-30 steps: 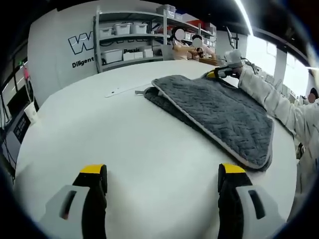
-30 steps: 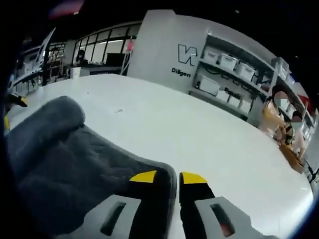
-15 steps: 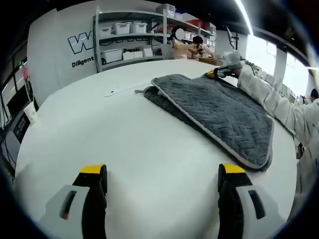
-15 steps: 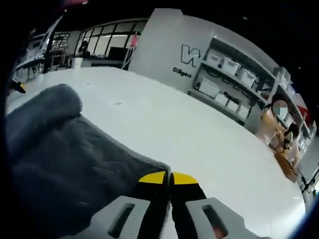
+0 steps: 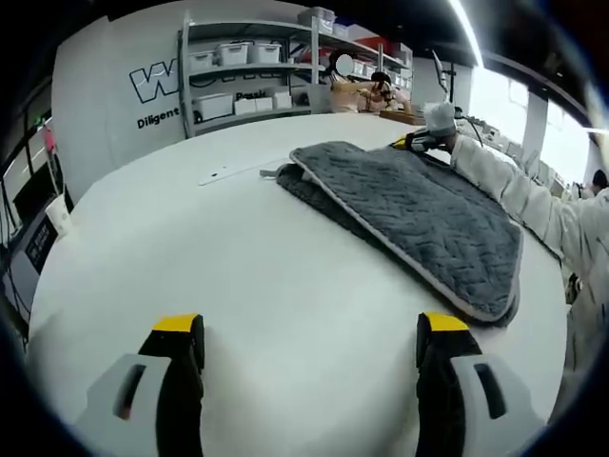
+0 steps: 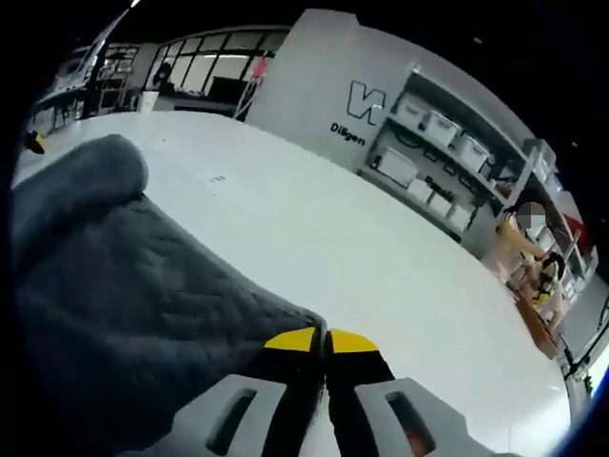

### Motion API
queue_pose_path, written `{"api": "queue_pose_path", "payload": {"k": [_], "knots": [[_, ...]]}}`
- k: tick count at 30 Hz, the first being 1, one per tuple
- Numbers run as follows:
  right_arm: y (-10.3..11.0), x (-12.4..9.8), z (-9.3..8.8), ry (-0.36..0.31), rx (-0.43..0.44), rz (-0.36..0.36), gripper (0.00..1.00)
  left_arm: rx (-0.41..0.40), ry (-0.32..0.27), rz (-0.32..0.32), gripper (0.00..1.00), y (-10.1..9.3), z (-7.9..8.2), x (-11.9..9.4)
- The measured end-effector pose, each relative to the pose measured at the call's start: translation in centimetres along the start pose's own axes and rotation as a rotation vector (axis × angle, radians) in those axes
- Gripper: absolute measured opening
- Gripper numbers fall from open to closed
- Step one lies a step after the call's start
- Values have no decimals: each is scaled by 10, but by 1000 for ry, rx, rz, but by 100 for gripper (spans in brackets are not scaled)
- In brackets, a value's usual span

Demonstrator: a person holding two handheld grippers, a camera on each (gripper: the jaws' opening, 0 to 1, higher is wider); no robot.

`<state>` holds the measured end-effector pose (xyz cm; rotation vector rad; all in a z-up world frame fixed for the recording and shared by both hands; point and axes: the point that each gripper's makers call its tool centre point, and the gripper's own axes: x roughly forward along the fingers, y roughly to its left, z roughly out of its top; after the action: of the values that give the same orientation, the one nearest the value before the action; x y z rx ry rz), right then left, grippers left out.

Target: Open the folded towel by lifting each exposed corner and separating the folded layers until the towel lies flat within the target outline without major curled edges

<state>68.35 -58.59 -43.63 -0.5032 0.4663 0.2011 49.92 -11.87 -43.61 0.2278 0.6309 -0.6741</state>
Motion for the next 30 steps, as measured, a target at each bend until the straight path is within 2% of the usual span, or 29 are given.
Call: {"api": "queue_pose_path", "payload": {"k": [12, 18, 21, 23, 25, 30], "knots": [[-4, -1, -2, 23, -33, -35, 1, -1, 3, -2, 91, 0, 0, 1], [-17, -10, -3, 49, -21, -114, 21, -1, -2, -1, 91, 0, 0, 0], [-29, -17, -6, 68, 66, -163, 36, -2, -2, -2, 91, 0, 0, 0], [-33, -20, -6, 63, 97, -168, 45, -2, 0, -2, 91, 0, 0, 0], [-38, -25, -7, 58, 168, -184, 52, -5, 2, -4, 91, -1, -1, 0], [-46, -35, -4, 52, 211, -187, 66, -2, -2, -5, 91, -1, 0, -1]]}}
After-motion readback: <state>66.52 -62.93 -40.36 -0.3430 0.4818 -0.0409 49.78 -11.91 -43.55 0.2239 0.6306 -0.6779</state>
